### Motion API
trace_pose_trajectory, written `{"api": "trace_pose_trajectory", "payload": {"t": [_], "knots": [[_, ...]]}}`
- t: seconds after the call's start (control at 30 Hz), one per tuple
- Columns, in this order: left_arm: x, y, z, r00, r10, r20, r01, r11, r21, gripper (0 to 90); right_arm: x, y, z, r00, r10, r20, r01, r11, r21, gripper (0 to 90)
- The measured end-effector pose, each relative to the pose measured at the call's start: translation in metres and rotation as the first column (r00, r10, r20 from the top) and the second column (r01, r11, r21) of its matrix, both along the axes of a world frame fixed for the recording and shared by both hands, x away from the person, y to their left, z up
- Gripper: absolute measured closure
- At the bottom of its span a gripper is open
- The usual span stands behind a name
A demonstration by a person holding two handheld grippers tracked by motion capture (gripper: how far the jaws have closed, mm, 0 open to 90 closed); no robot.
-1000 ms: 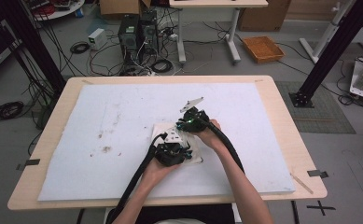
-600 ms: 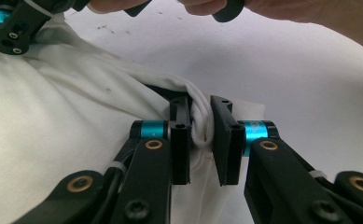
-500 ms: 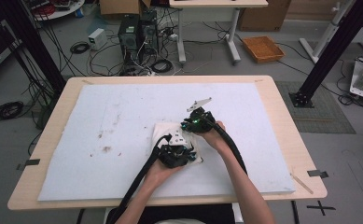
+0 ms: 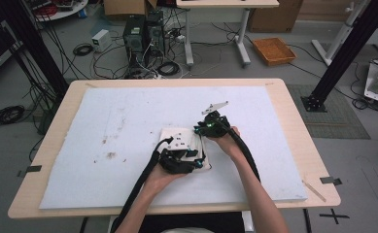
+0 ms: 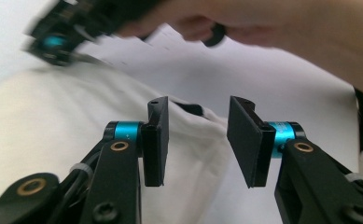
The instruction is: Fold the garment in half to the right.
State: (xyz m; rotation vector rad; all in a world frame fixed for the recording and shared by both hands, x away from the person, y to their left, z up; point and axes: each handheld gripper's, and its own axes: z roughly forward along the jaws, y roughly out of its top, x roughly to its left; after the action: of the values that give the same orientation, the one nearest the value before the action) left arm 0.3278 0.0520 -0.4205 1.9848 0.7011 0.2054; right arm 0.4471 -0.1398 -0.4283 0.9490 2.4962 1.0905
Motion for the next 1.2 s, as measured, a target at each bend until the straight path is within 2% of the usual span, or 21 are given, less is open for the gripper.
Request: {"api": "trace_pose_trajectory", "payload": {"t": [0.07, 0.2, 0.37, 0.4, 0.47, 0.6, 0.7, 0.77, 0.93, 0.97, 1.1, 1.2], "knots": [[0.003, 0.000, -0.001, 0.9998, 0.019, -0.006, -0.019, 0.9997, 0.013, 58.9, 0.000, -0.003, -0.001, 0.9999, -0.015, -0.003, 0.015, 0.9999, -0.007, 70.7], [0.004, -0.006, -0.005, 0.9999, 0.009, -0.012, -0.009, 0.9992, 0.040, 58.9, 0.000, -0.011, -0.002, 0.9996, -0.028, -0.001, 0.028, 0.9993, -0.023, 70.7], [0.002, -0.019, -0.010, 0.9990, -0.033, -0.029, 0.035, 0.9977, 0.058, 58.6, -0.001, -0.021, -0.004, 0.9978, -0.066, -0.006, 0.066, 0.9976, -0.018, 70.4], [0.002, -0.028, -0.013, 0.9977, -0.053, -0.043, 0.056, 0.9956, 0.075, 58.6, -0.001, -0.023, -0.004, 0.9972, -0.074, -0.008, 0.074, 0.9971, -0.015, 70.4], [0.002, -0.036, -0.017, 0.9967, -0.063, -0.051, 0.068, 0.9934, 0.093, 58.3, -0.004, -0.028, -0.001, 0.9965, -0.083, 0.009, 0.083, 0.9965, 0.009, 70.2], [-0.001, -0.046, -0.021, 0.9964, -0.074, -0.040, 0.079, 0.9883, 0.131, 57.7, -0.010, -0.029, 0.010, 0.9944, -0.092, 0.051, 0.089, 0.9943, 0.059, 69.8], [-0.004, -0.045, -0.021, 0.9960, -0.083, -0.034, 0.086, 0.9873, 0.133, 57.6, -0.014, -0.028, 0.018, 0.9936, -0.092, 0.066, 0.083, 0.9891, 0.122, 69.8], [-0.004, -0.043, -0.021, 0.9955, -0.085, -0.040, 0.090, 0.9884, 0.123, 57.7, -0.016, -0.023, 0.019, 0.9951, -0.079, 0.059, 0.070, 0.9883, 0.135, 69.8], [-0.005, -0.032, -0.016, 0.9947, -0.096, -0.036, 0.099, 0.9903, 0.097, 57.7, -0.011, -0.012, 0.006, 0.9977, -0.063, 0.023, 0.061, 0.9952, 0.077, 69.9], [-0.005, -0.026, -0.013, 0.9957, -0.090, -0.024, 0.091, 0.9915, 0.092, 57.7, -0.010, -0.011, 0.004, 0.9977, -0.065, 0.018, 0.064, 0.9958, 0.066, 69.8], [-0.002, -0.001, -0.004, 0.9995, -0.032, 0.003, 0.032, 0.9962, 0.081, 57.7, -0.007, -0.018, -0.006, 0.9966, -0.083, -0.001, 0.083, 0.9961, 0.031, 70.0], [0.002, 0.021, 0.004, 0.9994, 0.030, 0.019, -0.031, 0.9980, 0.056, 57.7, -0.005, -0.023, -0.013, 0.9933, -0.115, 0.011, 0.115, 0.9917, -0.056, 70.6]]}}
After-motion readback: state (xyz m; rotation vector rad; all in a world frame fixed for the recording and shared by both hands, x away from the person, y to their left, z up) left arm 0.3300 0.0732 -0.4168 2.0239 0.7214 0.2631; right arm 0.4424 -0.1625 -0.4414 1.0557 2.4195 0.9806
